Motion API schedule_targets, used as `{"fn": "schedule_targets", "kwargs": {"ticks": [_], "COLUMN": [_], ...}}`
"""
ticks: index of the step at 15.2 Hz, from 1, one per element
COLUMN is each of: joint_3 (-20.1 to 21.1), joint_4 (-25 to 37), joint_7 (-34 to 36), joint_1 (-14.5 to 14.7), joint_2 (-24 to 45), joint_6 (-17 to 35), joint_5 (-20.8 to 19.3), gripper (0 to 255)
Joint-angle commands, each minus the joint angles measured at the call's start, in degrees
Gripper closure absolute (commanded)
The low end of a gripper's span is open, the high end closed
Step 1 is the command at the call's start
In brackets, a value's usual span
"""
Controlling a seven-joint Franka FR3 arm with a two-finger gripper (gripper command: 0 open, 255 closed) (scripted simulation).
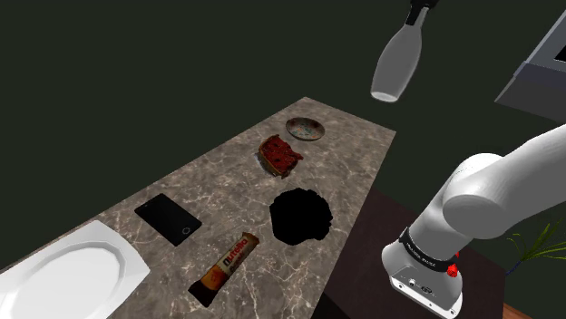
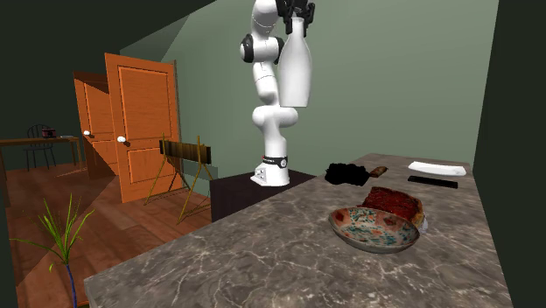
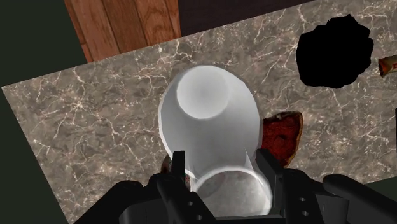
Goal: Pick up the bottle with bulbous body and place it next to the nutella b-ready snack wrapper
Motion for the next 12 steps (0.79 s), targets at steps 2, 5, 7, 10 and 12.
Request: {"fn": "schedule_targets", "kwargs": {"ticks": [2,5,7,10,12], "joint_3": [3.8,7.3,9.6,12.9,15.0], "joint_4": [-1.7,-2.7,-3.1,-3.1,-2.8], "joint_7": [4.9,9.5,12.4,16.8,19.7], "joint_1": [0.8,1.7,2.4,3.4,4.1], "joint_2": [-1.4,-1.9,-2.0,-1.6,-1.0], "joint_6": [-0.1,0.0,0.0,0.2,0.3], "joint_5": [0.9,2.1,3.0,4.4,5.3], "gripper": [255,255,255,255,255]}}
